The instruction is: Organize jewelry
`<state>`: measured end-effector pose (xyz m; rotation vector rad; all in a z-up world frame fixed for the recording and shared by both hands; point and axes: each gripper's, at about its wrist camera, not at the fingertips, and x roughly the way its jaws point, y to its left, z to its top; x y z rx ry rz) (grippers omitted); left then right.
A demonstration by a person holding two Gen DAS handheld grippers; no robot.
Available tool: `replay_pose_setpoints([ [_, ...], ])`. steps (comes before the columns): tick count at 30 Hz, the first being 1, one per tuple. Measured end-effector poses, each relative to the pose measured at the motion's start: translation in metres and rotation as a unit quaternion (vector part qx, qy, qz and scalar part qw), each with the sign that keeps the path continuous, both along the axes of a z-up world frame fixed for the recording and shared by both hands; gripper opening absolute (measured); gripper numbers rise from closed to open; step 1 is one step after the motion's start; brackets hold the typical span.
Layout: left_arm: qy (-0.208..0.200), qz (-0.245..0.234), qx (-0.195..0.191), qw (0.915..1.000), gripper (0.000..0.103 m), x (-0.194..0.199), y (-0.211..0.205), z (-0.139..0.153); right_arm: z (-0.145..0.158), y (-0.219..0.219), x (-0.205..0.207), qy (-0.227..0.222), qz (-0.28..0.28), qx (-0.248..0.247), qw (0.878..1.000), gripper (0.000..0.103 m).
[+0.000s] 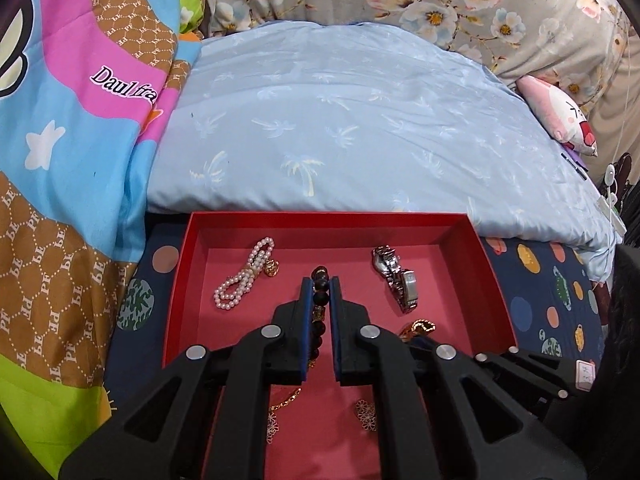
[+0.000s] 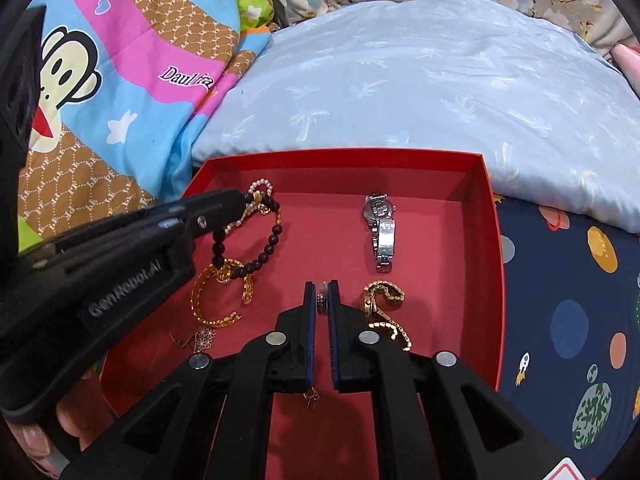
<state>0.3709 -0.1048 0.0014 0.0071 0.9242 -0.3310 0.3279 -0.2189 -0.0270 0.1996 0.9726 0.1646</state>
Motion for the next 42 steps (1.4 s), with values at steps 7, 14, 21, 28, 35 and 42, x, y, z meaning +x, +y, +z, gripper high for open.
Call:
replay_pose_setpoints([
  [7, -0.023, 0.029, 0.006, 0.9993, 0.035, -0.009, 0.011, 0.013, 0.014, -0.005, -0.013, -0.016, -0.01, -0.002, 1.0, 0.024],
  [14, -0.054, 0.035, 0.035, 0.9973, 0.039, -0.041, 0.015, 0.041, 0.045, -0.005, -0.045, -0.04, -0.025, -0.003, 0.999, 0.043],
  [21, -0.068, 0.042, 0.057, 0.9952, 0.048, -0.088, 0.017, 0.058, 0.066, -0.003, -0.091, -0.055, -0.047, -0.024, 0.997, 0.055],
  [28, -0.051, 0.057, 0.056, 0.9955, 0.051, -0.132, 0.028, 0.051, 0.069, 0.002, -0.135, -0.052, -0.067, -0.064, 0.994, 0.061],
  [35, -0.038, 0.074, 0.072, 0.994, 0.051, -0.163, 0.041, 0.039, 0.062, 0.005, -0.163, -0.041, -0.077, -0.068, 0.994, 0.067],
  [42, -0.033, 0.077, 0.093, 0.9922, 0.059, -0.183, 0.042, 0.03, 0.053, 0.013, -0.182, -0.031, -0.079, -0.079, 0.993, 0.072],
])
